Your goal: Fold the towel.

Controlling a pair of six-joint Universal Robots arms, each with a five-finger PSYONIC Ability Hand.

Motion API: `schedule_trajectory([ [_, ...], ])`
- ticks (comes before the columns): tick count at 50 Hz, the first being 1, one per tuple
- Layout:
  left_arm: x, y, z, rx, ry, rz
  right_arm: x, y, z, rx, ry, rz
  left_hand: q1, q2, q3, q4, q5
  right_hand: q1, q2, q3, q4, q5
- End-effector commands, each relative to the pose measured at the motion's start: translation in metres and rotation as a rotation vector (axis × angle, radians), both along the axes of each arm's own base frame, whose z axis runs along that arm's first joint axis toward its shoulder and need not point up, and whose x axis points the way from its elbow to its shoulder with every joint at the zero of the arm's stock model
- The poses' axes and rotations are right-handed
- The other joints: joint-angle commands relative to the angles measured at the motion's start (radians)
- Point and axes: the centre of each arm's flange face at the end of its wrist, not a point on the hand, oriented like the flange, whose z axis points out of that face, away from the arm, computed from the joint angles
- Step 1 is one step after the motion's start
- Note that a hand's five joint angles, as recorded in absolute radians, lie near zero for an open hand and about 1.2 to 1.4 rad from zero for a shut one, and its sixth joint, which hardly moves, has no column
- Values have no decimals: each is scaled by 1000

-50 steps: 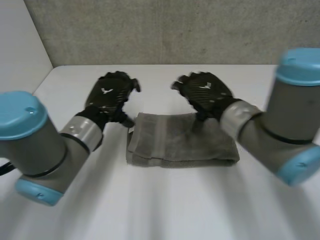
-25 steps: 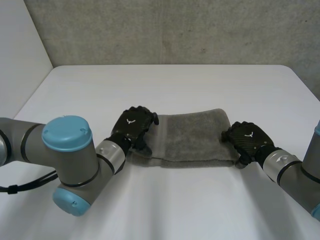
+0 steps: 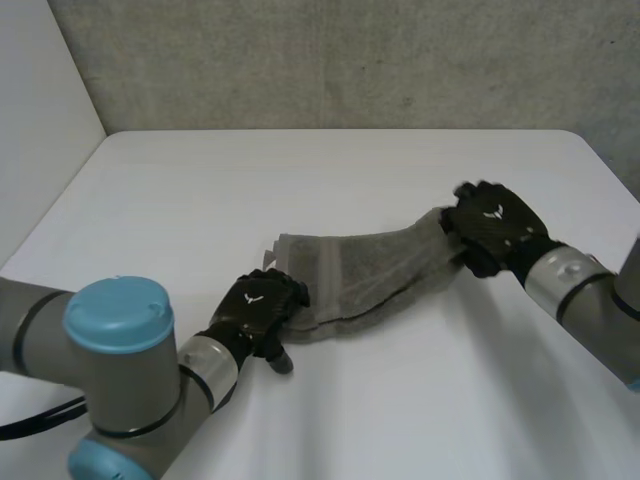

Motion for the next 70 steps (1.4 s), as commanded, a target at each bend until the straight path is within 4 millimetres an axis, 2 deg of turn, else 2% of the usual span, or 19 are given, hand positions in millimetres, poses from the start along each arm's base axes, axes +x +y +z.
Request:
schedule_trajectory([
  [1,12,4,35,-64,43,27,41,15,22,-32,-3,123,-54,-34,-45,-55,-8,165,143,-32,-53,103],
  [10,52,-32,87,-185,109,182,109,48,16,-57,74,338,-68,-49,-45,-55,-23,165,143,-32,-53,103],
  [17,75,-52,102,-233,125,276,158,74,-10,-63,96,479,-95,-75,-45,-55,-49,165,143,-32,-53,103],
  [22,87,-64,101,-236,122,325,174,85,-31,-40,109,526,-95,-75,-45,-55,-49,165,143,-32,-53,103],
  [23,87,-65,99,-232,120,327,181,90,-43,-24,121,544,-95,-75,-45,-55,-49,134,112,-32,-53,72],
  [24,87,-65,99,-232,120,327,183,93,-49,-10,129,550,-95,-75,-45,-55,-49,-247,-269,-32,-53,-309],
  [25,86,-66,98,-231,121,327,183,93,-49,-10,129,550,-95,-75,-45,-55,-49,-251,-273,-32,-53,-313],
  [26,86,-66,98,-231,121,327,181,91,-50,5,134,534,-95,-75,-45,-55,-49,-844,-866,-32,-53,-906],
  [27,85,-67,96,-226,121,325,178,88,-48,11,135,517,-95,-75,-45,-55,-49,-1057,-1079,-32,-53,-1119],
  [29,81,-70,91,-212,118,315,175,88,-41,13,132,506,-95,-75,-45,-55,-49,-1057,-1079,-32,-53,-1119],
  [31,69,-72,86,-199,119,282,160,83,-7,1,74,465,-95,-75,-45,-55,-49,-1057,-1079,-32,-53,-1119],
  [34,50,-73,87,-200,142,232,149,78,7,25,29,430,-95,-75,-45,-55,-49,-1057,-1079,-32,-53,-1119],
  [38,35,-79,82,-191,157,203,118,66,35,178,-160,329,-95,-75,-45,-55,-49,-1057,-1079,-32,-53,-1119],
  [42,16,-89,82,-198,185,166,99,60,48,251,-261,250,-95,-75,-45,-55,-49,-1057,-1079,-32,-53,-1119],
  [48,-8,-97,67,-170,204,123,67,28,50,345,-433,87,-95,-75,-45,-55,-49,-1057,-1079,-32,-53,-1119],
  [50,-12,-98,61,-160,201,117,64,20,46,363,-465,52,-92,-72,-45,-55,-46,-1057,-1079,-32,-53,-1119],
  [52,-17,-101,48,-139,190,113,64,2,20,418,-477,-24,-92,-72,-45,-55,-46,-1057,-1079,-32,-53,-1119],
  [58,-18,-97,30,-99,159,105,70,-16,-24,475,-415,-123,-89,-69,-45,-55,-43,-1057,-1079,-32,-53,-1119],
  [70,-11,-91,5,-50,107,111,93,-12,-72,535,-343,-137,-95,-75,-45,-55,-49,-1057,-1079,-32,-53,-1119],
])
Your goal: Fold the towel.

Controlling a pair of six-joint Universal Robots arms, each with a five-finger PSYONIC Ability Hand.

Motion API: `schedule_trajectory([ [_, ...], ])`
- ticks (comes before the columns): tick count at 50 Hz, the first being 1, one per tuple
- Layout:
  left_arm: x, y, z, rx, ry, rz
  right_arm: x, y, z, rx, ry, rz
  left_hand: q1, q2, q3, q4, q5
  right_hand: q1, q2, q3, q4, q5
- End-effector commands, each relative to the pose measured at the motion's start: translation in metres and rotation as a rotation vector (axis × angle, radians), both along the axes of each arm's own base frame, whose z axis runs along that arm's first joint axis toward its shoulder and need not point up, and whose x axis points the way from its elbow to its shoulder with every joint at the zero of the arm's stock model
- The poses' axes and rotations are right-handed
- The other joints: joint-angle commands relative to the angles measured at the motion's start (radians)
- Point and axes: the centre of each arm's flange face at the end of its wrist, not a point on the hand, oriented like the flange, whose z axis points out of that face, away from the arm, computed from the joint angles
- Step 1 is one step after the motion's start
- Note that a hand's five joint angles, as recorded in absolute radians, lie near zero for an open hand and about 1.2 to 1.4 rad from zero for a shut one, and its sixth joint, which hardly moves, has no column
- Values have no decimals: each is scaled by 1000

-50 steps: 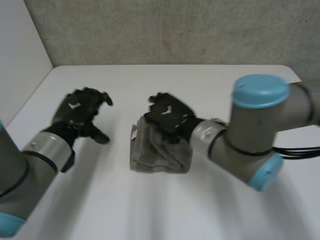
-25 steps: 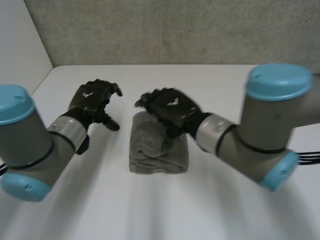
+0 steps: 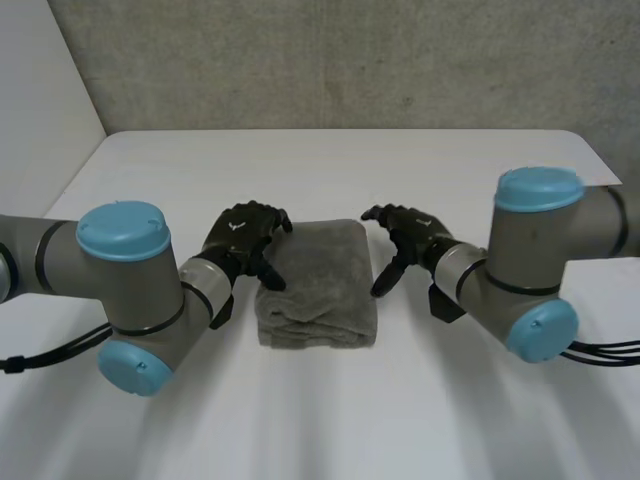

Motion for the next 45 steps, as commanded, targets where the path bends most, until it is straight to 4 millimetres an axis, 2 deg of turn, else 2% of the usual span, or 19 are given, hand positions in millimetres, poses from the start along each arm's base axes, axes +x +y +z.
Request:
schedule_trajectory([
  [1,3,1,-9,15,-24,1,16,7,-25,24,33,21,-79,-52,-45,-55,-10,-57,-78,-32,-53,-62],
  [9,4,7,-25,32,-78,-11,27,14,-39,-54,151,67,-79,-52,-45,-55,-10,-57,-78,-32,-53,-62],
  [14,5,7,-22,25,-81,-8,28,18,-36,-118,233,82,-94,-67,-45,-55,-25,-57,-78,-32,-53,-62],
  [17,5,6,-13,10,-75,0,25,18,-27,-136,245,56,-146,-119,-45,-55,-78,-57,-78,-32,-53,-62],
  [18,5,6,-13,10,-75,0,23,16,-13,-167,242,34,-147,-120,-45,-55,-78,-57,-78,-32,-53,-62],
  [19,8,5,-4,-6,-67,8,23,16,-13,-167,242,33,-161,-134,-45,-55,-92,-57,-78,-32,-53,-62],
  [21,8,5,8,-27,-52,11,16,15,19,-233,240,-22,-179,-152,-45,-55,-110,-57,-78,-32,-53,-62],
  [22,9,5,19,-49,-38,16,16,15,19,-233,240,-22,-234,-207,-45,-55,-165,-57,-78,-32,-53,-62],
  [24,10,8,31,-69,-24,17,6,18,48,-296,254,-80,-269,-243,-45,-55,-201,-57,-78,-32,-53,-62],
  [27,13,13,58,-118,3,17,-1,19,63,-330,266,-108,-287,-261,-45,-55,-219,-57,-78,-32,-53,-62],
  [28,13,13,59,-119,3,17,-6,22,74,-357,278,-126,-287,-261,-45,-55,-219,-57,-78,-32,-53,-62],
  [30,15,18,87,-171,37,21,-11,24,83,-379,293,-143,-287,-261,-45,-55,-219,-57,-78,-32,-53,-62],
  [31,15,18,87,-171,37,21,-14,27,90,-400,302,-148,-287,-261,-45,-55,-219,-57,-78,-32,-53,-62],
  [33,19,22,115,-222,77,41,-16,28,98,-419,301,-156,-287,-261,-45,-55,-219,-57,-78,-32,-53,-62],
  [36,22,23,126,-239,96,63,-23,29,115,-448,279,-180,-287,-261,-45,-55,-219,-57,-78,-32,-53,-62],
  [38,26,24,147,-268,123,116,-27,27,122,-463,275,-195,-287,-261,-45,-55,-219,-57,-78,-32,-53,-62],
  [40,31,23,155,-264,117,153,-39,20,140,-495,254,-243,-287,-261,-45,-55,-219,-57,-78,-32,-53,-62],
  [41,35,23,162,-254,108,183,-39,20,140,-495,254,-244,-287,-261,-45,-55,-219,-57,-78,-32,-53,-62],
  [45,39,26,172,-213,80,209,-53,18,166,-519,241,-282,-287,-261,-45,-55,-219,-57,-78,-32,-53,-62],
])
